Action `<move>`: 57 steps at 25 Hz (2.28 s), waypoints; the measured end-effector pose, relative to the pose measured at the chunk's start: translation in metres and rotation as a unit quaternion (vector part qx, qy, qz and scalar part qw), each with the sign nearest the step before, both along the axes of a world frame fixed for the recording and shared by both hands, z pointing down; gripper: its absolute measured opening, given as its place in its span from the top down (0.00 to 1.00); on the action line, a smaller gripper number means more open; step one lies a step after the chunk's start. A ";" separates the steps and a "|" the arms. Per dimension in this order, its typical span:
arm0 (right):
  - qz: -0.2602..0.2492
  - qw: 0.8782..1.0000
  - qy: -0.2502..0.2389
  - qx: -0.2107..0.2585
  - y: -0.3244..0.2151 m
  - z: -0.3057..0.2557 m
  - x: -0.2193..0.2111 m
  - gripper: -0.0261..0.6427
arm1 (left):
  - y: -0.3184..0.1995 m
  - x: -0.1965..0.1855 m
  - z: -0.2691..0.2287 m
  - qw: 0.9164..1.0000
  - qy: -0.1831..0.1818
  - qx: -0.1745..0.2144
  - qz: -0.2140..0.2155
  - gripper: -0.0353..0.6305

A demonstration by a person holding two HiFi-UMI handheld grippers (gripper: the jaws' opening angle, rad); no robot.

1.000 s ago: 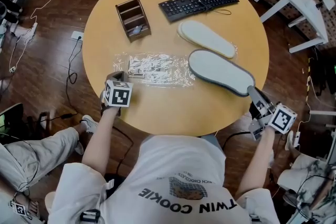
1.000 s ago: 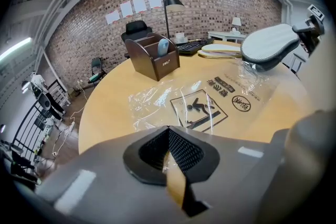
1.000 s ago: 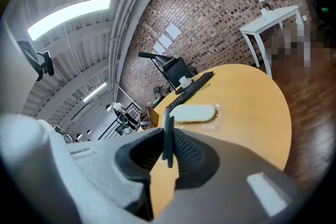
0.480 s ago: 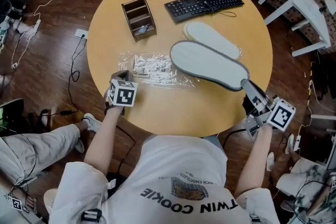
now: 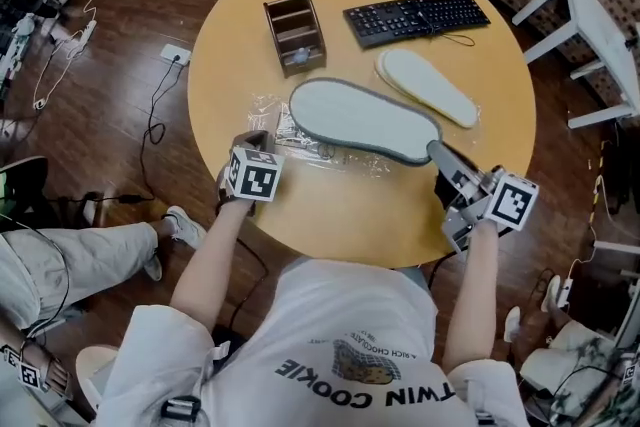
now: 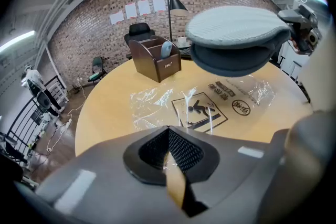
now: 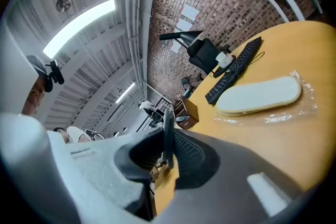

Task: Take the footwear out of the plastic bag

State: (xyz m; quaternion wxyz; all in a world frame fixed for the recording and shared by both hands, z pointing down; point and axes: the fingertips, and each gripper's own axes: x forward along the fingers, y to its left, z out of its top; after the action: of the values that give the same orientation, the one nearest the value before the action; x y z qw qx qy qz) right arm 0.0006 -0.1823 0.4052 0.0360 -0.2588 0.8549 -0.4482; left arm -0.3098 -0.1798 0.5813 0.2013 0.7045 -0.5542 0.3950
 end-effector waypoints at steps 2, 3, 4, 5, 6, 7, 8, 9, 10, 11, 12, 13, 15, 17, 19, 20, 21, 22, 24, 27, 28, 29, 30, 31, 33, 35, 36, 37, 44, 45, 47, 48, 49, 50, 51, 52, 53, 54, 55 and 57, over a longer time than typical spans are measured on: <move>-0.013 1.000 -0.002 -0.006 -0.003 0.008 -0.019 0.87 | 0.000 -0.003 0.001 1.000 0.003 0.003 -0.001 0.94; -0.017 1.000 -0.004 -0.010 -0.006 0.014 -0.029 0.87 | -0.001 -0.005 0.002 1.000 0.006 0.004 -0.002 0.94; -0.020 1.000 -0.008 -0.015 -0.008 0.019 -0.038 0.87 | -0.002 -0.008 0.003 1.000 0.008 0.005 -0.003 0.94; -0.021 0.999 -0.012 -0.021 -0.010 0.025 -0.045 0.87 | -0.002 -0.010 0.004 1.000 0.010 0.006 -0.004 0.94; -0.022 0.999 -0.017 -0.027 -0.012 0.029 -0.050 0.87 | -0.002 -0.010 0.005 1.000 0.013 0.007 -0.004 0.94; -0.023 0.999 -0.022 -0.033 -0.013 0.034 -0.054 0.87 | -0.002 -0.010 0.005 1.000 0.014 0.007 -0.004 0.94; -0.023 0.999 -0.027 -0.039 -0.015 0.038 -0.057 0.87 | -0.003 -0.010 0.005 1.000 0.016 0.008 -0.004 0.94; -0.024 0.998 -0.032 -0.046 -0.016 0.042 -0.060 0.87 | -0.003 -0.010 0.005 1.000 0.017 0.009 -0.004 0.94; -0.025 0.998 -0.037 -0.052 -0.017 0.046 -0.063 0.87 | -0.003 -0.010 0.005 1.000 0.017 0.009 -0.004 0.94; -0.027 0.997 -0.041 -0.059 -0.018 0.051 -0.065 0.87 | -0.003 -0.010 0.006 1.000 0.018 0.010 -0.004 0.94; -0.027 0.996 -0.044 -0.067 -0.019 0.057 -0.067 0.87 | -0.003 -0.010 0.006 1.000 0.019 0.011 -0.004 0.94; -0.027 0.996 -0.046 -0.076 -0.019 0.063 -0.068 0.87 | -0.003 -0.010 0.006 1.000 0.020 0.012 -0.004 0.94; -0.022 0.994 -0.045 -0.096 -0.020 0.077 -0.067 0.87 | -0.003 -0.010 0.006 1.000 0.023 0.013 -0.006 0.94; -0.012 0.992 -0.042 -0.114 -0.020 0.088 -0.064 0.87 | -0.003 -0.012 0.005 1.000 0.025 0.014 -0.007 0.94; -0.014 0.993 -0.027 -0.116 -0.019 0.097 -0.063 0.87 | -0.001 -0.012 0.005 1.000 0.026 0.015 -0.007 0.94; -0.021 0.994 -0.015 -0.110 -0.017 0.100 -0.064 0.87 | -0.001 -0.011 0.005 1.000 0.026 0.015 -0.008 0.94; -0.029 0.995 -0.003 -0.100 -0.017 0.102 -0.066 0.87 | -0.001 -0.011 0.006 0.999 0.026 0.017 -0.009 0.94; -0.035 0.995 0.006 -0.091 -0.017 0.104 -0.068 0.87 | -0.001 -0.011 0.005 0.999 0.026 0.018 -0.011 0.94; -0.037 0.996 0.008 -0.080 -0.019 0.107 -0.071 0.87 | -0.003 -0.011 0.004 0.999 0.025 0.024 -0.013 0.94; -0.022 0.996 0.005 -0.092 -0.016 0.117 -0.075 0.87 | -0.002 -0.013 0.004 0.999 0.026 0.029 -0.021 0.94; -0.011 0.994 0.028 -0.103 -0.014 0.126 -0.071 0.86 | -0.001 -0.014 0.005 0.999 0.029 0.029 -0.026 0.94; -0.002 0.992 0.067 -0.108 -0.011 0.135 -0.065 0.86 | -0.001 -0.014 0.005 0.999 0.033 0.028 -0.032 0.94; 0.002 0.989 0.109 -0.102 -0.010 0.142 -0.060 0.86 | 0.000 -0.013 0.003 0.998 0.039 0.029 -0.038 0.94; 0.000 0.985 0.144 -0.091 -0.009 0.146 -0.057 0.86 | 0.001 -0.012 0.000 0.997 0.047 0.032 -0.044 0.94; -0.004 0.979 0.189 -0.072 -0.008 0.149 -0.056 0.85 | 0.003 -0.008 -0.010 0.995 0.066 0.045 -0.054 0.94; -0.007 0.973 0.223 -0.057 -0.008 0.153 -0.054 0.85 | 0.006 0.000 -0.021 0.993 0.078 0.061 -0.059 0.94; -0.009 0.970 0.238 -0.050 -0.008 0.155 -0.053 0.84 | 0.007 0.004 -0.026 0.992 0.083 0.068 -0.061 0.94; -0.012 0.968 0.249 -0.043 -0.008 0.156 -0.054 0.84 | 0.008 0.009 -0.031 0.991 0.087 0.075 -0.062 0.94; -0.063 0.939 0.337 0.039 -0.010 0.156 -0.059 0.83 | 0.018 0.054 -0.069 0.983 0.123 0.109 -0.084 0.94; -0.071 0.934 0.346 0.051 -0.009 0.157 -0.060 0.82 | 0.019 0.062 -0.073 0.982 0.125 0.113 -0.087 0.94; -0.084 0.931 0.348 0.064 -0.009 0.158 -0.060 0.81 | 0.022 0.084 -0.080 0.980 0.130 0.118 -0.093 0.94; -0.089 0.932 0.346 0.068 -0.008 0.158 -0.060 0.81 | 0.024 0.095 -0.083 0.979 0.131 0.120 -0.095 0.94; -0.095 0.931 0.344 0.071 -0.007 0.159 -0.060 0.79 | 0.026 0.107 -0.086 0.979 0.131 0.122 -0.098 0.94; -0.102 0.931 0.343 0.076 -0.007 0.160 -0.060 0.78 | 0.027 0.118 -0.088 0.979 0.129 0.124 -0.102 0.94; -0.109 0.931 0.340 0.080 -0.007 0.161 -0.059 0.76 | 0.029 0.130 -0.091 0.978 0.128 0.126 -0.105 0.94; -0.114 0.931 0.338 0.083 -0.007 0.161 -0.057 0.75 | 0.029 0.143 -0.093 0.977 0.129 0.129 -0.108 0.94; -0.118 0.931 0.334 0.085 -0.007 0.160 -0.055 0.73 | 0.030 0.157 -0.096 0.977 0.129 0.132 -0.110 0.94; -0.123 0.932 0.329 0.089 -0.007 0.158 -0.053 0.72 | 0.031 0.169 -0.100 0.976 0.130 0.135 -0.112 0.94; -0.129 0.933 0.322 0.095 -0.005 0.155 -0.051 0.72 | 0.032 0.180 -0.103 0.975 0.129 0.140 -0.116 0.94; -0.142 0.935 0.306 0.110 -0.002 0.147 -0.048 0.72 | 0.034 0.200 -0.108 0.973 0.123 0.149 -0.125 0.94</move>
State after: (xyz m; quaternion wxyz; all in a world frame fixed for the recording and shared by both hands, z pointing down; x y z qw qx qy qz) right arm -0.0472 -0.1843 0.5522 -0.2629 -0.2534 0.8966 -0.2506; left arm -0.1101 -0.1462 0.4731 0.2088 0.6948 -0.6616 0.1895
